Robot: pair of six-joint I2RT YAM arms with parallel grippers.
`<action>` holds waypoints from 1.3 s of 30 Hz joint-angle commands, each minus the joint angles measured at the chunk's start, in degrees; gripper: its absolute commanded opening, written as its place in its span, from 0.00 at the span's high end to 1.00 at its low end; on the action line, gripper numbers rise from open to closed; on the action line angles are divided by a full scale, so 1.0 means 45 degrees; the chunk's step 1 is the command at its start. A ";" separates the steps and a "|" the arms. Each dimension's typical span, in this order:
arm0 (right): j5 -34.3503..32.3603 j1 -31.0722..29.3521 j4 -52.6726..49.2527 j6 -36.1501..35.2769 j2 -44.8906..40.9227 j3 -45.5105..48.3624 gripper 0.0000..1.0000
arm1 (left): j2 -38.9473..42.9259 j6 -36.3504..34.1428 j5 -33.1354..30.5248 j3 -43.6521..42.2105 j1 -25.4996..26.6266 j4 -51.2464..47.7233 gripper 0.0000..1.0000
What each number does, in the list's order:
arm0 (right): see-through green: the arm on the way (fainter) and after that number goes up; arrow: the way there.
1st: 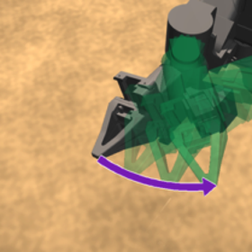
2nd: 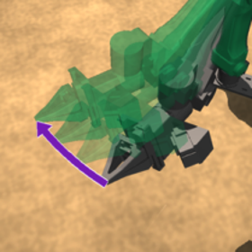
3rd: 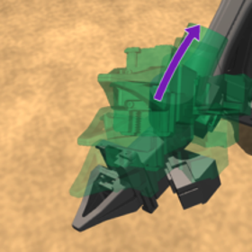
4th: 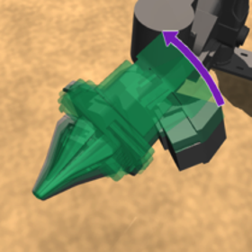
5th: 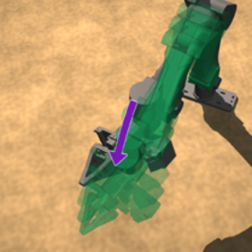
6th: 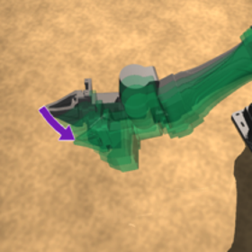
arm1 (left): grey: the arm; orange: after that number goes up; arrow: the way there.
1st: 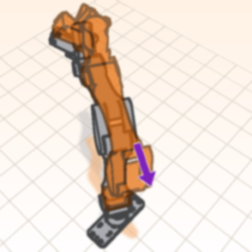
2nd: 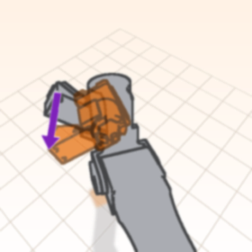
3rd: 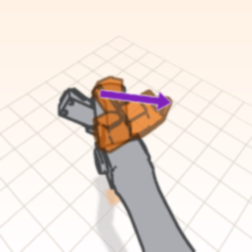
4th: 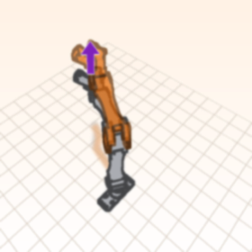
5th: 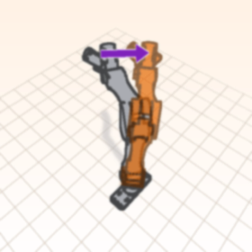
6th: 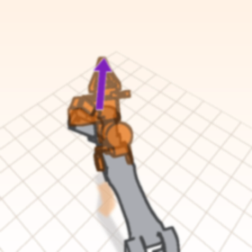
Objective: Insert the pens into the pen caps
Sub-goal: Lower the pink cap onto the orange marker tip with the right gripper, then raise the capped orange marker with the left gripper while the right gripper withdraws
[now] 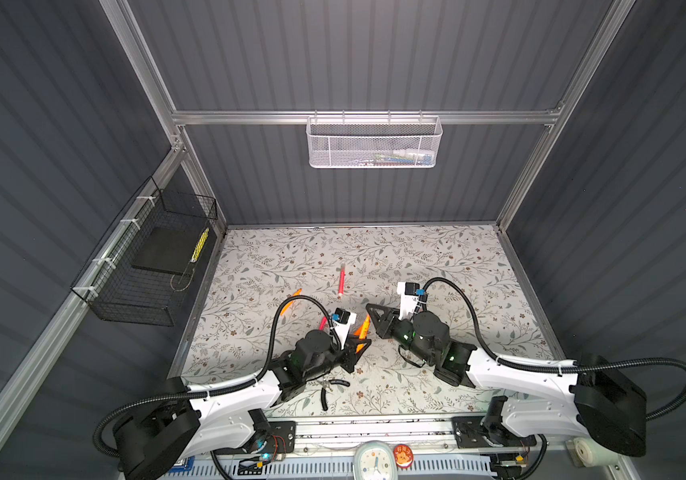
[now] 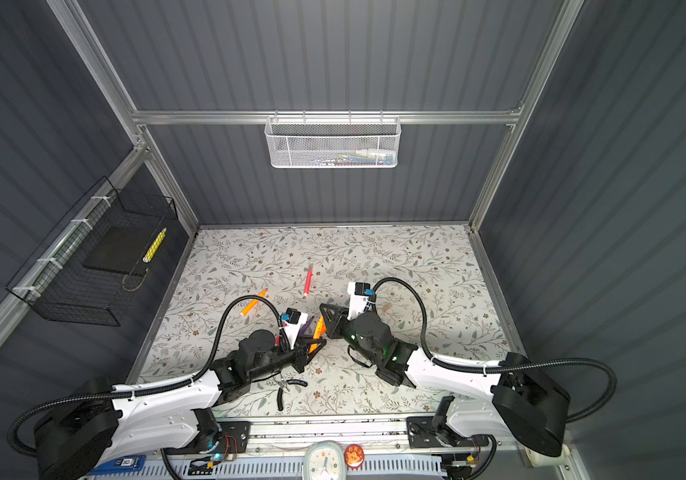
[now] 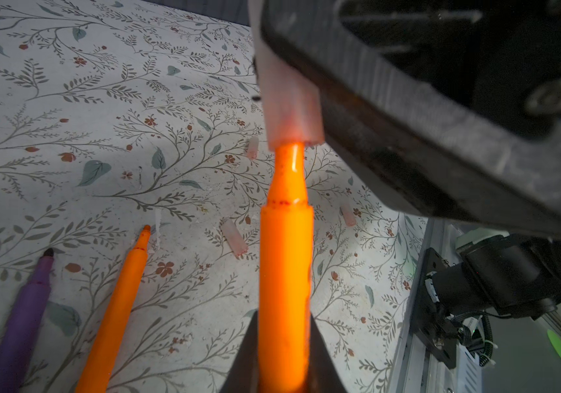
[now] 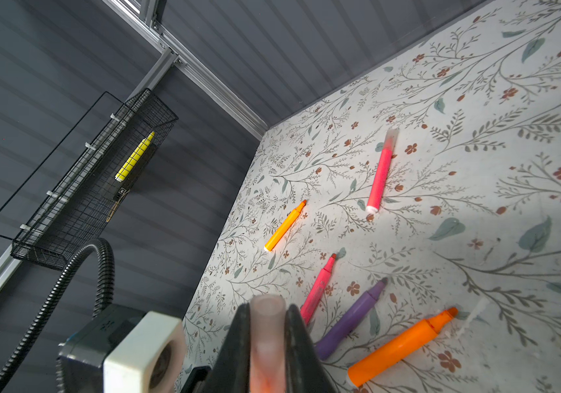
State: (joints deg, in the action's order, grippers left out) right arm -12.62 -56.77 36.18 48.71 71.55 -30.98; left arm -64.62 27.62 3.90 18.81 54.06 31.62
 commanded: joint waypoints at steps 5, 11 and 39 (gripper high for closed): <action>-0.0010 -0.0448 0.0688 -0.0189 0.0154 0.0363 1.00 | 0.0622 0.0694 -0.0322 0.0861 -0.0201 -0.0571 1.00; 0.1076 -0.0528 0.2850 -0.0684 0.0229 0.1238 1.00 | 0.1100 0.0803 0.0844 0.1189 -0.0275 0.0544 1.00; 0.3440 -0.2710 0.7504 -0.2992 0.2089 0.2299 1.00 | -0.0510 0.1881 0.4127 0.2942 -0.3765 0.3336 1.00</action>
State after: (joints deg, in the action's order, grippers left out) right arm -16.78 -61.32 72.18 35.33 79.70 -23.57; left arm -68.58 30.52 31.77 27.05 42.70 32.12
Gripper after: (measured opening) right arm 0.163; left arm 0.173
